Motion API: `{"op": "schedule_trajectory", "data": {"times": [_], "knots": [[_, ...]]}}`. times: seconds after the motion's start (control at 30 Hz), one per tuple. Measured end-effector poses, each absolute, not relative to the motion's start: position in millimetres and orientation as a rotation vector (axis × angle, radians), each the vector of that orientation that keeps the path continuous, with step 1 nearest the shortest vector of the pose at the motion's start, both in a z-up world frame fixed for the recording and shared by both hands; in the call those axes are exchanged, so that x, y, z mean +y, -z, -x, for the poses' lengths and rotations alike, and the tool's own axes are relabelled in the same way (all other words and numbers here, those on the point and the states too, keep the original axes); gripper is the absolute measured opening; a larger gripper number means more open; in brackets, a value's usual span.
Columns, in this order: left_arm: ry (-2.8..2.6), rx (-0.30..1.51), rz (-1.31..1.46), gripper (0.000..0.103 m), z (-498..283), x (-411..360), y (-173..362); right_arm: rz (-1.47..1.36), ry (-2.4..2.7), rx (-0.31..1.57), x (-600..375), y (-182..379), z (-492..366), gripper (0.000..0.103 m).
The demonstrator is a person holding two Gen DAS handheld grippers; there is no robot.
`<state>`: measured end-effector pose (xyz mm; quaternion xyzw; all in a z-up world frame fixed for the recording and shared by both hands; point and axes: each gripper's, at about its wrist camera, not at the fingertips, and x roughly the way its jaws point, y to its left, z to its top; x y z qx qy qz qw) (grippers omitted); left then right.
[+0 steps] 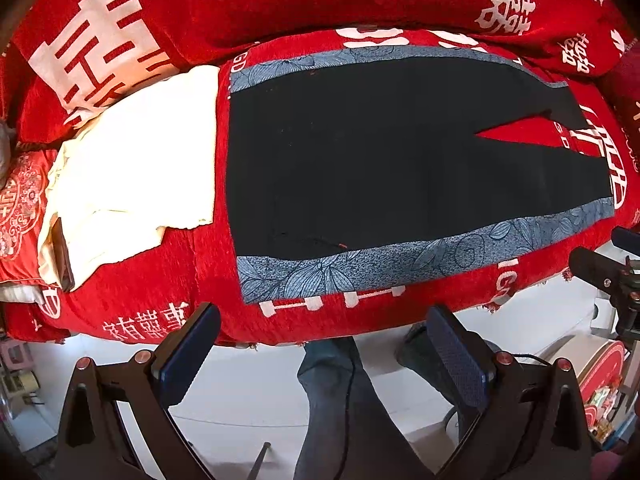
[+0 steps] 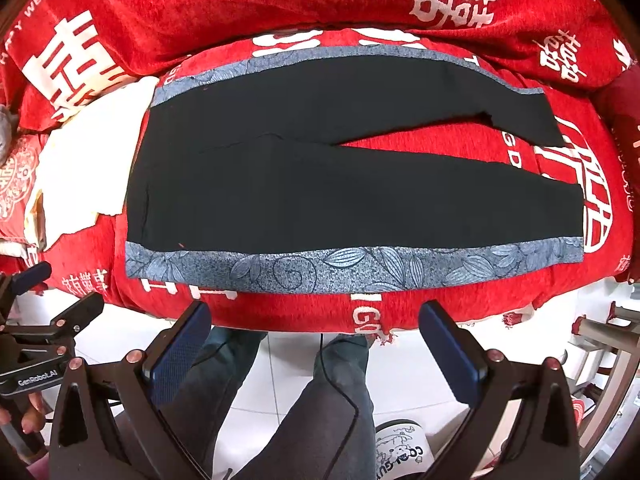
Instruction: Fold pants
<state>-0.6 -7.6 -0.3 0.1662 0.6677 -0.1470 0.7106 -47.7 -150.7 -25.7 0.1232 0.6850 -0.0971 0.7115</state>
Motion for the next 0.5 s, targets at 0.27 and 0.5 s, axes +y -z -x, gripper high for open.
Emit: {"op": "schedule_trajectory", "data": {"times": [0.27,0.5], "knots": [[0.318,1.479,-0.364,0.103,3.3,-4.9,-1.6,-0.266,0.208,1.515,-146.9,24.3,49.3,0.103],[0.320,1.471,-0.365,0.103,5.8,-5.6,-3.0,-0.265,0.215,1.516,-146.4,24.6,52.1,0.103]]}}
